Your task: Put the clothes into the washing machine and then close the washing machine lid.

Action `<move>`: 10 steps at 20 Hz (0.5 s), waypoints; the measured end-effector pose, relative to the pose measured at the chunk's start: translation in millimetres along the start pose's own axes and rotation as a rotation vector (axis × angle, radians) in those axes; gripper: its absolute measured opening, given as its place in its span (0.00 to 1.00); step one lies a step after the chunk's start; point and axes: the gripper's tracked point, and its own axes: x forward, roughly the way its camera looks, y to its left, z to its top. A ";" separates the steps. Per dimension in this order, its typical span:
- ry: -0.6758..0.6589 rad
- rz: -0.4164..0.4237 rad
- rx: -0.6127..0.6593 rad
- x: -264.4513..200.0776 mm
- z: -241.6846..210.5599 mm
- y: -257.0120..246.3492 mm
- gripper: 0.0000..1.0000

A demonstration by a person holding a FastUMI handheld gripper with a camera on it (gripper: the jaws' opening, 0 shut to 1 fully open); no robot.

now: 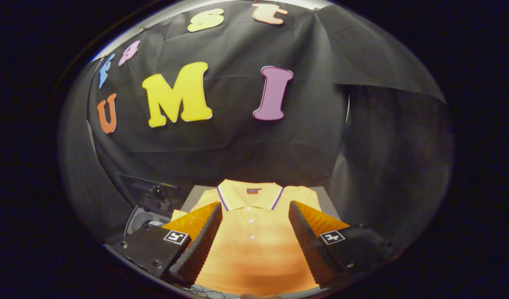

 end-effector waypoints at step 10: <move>0.242 0.006 0.005 54.8 -66.2 1.7 1.00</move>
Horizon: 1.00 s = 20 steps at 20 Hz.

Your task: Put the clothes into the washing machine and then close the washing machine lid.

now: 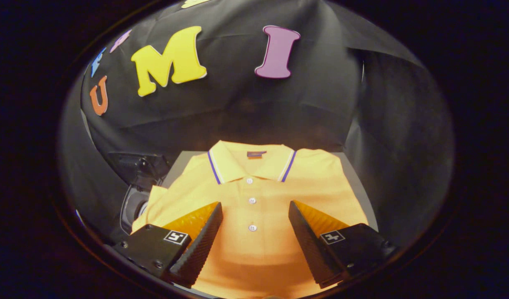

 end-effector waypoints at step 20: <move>0.073 0.083 0.032 12.5 -4.4 15.7 0.14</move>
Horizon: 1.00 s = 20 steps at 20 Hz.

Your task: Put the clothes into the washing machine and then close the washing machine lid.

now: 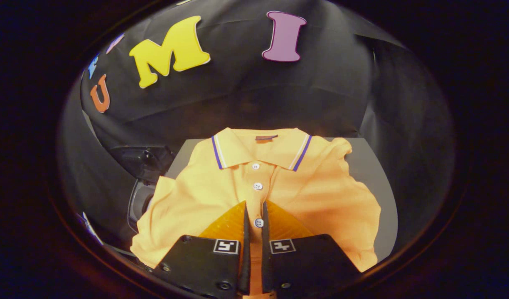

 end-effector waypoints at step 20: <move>-0.190 0.106 0.055 -120.8 28.4 67.9 0.05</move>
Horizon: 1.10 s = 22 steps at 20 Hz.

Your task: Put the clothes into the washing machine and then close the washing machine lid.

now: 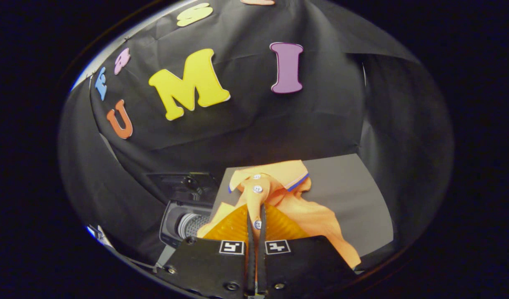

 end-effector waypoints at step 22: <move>-0.103 0.277 -0.148 -19.8 16.6 245.0 0.06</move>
